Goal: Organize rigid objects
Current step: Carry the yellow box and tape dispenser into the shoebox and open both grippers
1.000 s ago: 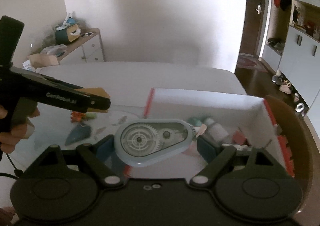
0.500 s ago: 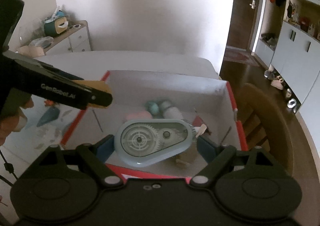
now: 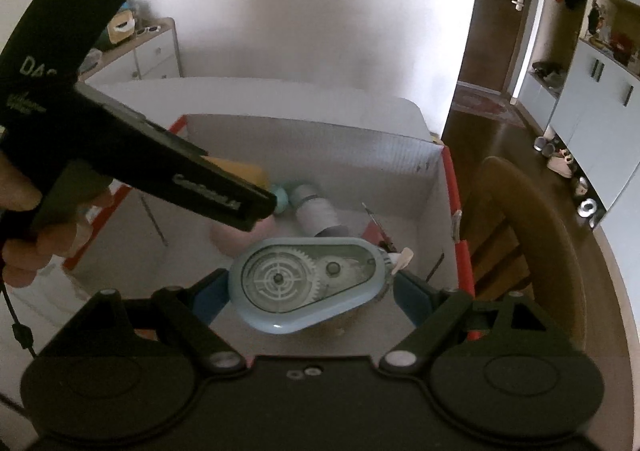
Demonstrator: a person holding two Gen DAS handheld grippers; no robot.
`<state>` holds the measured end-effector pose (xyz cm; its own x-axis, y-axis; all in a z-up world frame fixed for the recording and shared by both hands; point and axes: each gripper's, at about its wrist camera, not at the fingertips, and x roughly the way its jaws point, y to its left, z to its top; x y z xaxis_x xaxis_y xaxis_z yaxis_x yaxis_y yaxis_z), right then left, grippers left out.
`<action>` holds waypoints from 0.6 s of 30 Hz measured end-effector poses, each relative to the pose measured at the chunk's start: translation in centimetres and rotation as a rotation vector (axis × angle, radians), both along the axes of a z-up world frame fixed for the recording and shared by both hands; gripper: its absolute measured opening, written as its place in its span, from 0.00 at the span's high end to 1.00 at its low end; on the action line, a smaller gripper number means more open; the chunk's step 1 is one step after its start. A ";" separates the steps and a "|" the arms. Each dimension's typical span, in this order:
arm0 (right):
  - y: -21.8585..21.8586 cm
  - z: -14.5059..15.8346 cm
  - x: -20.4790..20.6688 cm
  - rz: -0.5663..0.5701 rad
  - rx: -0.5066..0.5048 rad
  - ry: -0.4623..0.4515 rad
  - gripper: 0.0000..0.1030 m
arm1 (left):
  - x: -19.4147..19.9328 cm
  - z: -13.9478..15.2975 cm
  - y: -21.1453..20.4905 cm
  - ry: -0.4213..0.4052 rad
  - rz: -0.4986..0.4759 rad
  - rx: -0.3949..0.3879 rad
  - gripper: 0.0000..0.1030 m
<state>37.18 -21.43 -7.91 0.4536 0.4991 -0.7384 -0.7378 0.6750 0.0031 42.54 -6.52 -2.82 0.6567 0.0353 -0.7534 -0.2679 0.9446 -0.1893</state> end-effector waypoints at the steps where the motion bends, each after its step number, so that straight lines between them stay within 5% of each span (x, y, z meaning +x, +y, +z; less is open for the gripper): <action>1: 0.3 -0.2 0.3 0.011 -0.008 -0.002 0.15 | 0.4 -0.1 0.0 0.004 0.000 0.005 0.25; 18: 3.1 -3.1 4.7 0.085 -0.118 0.022 0.15 | 5.2 -3.2 1.0 0.083 0.040 0.012 0.25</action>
<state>41.91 -18.38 -10.97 0.3967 0.4445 -0.8032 -0.7930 0.6067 -0.0559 47.69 -5.57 -6.01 0.5901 0.0697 -0.8043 -0.3199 0.9349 -0.1536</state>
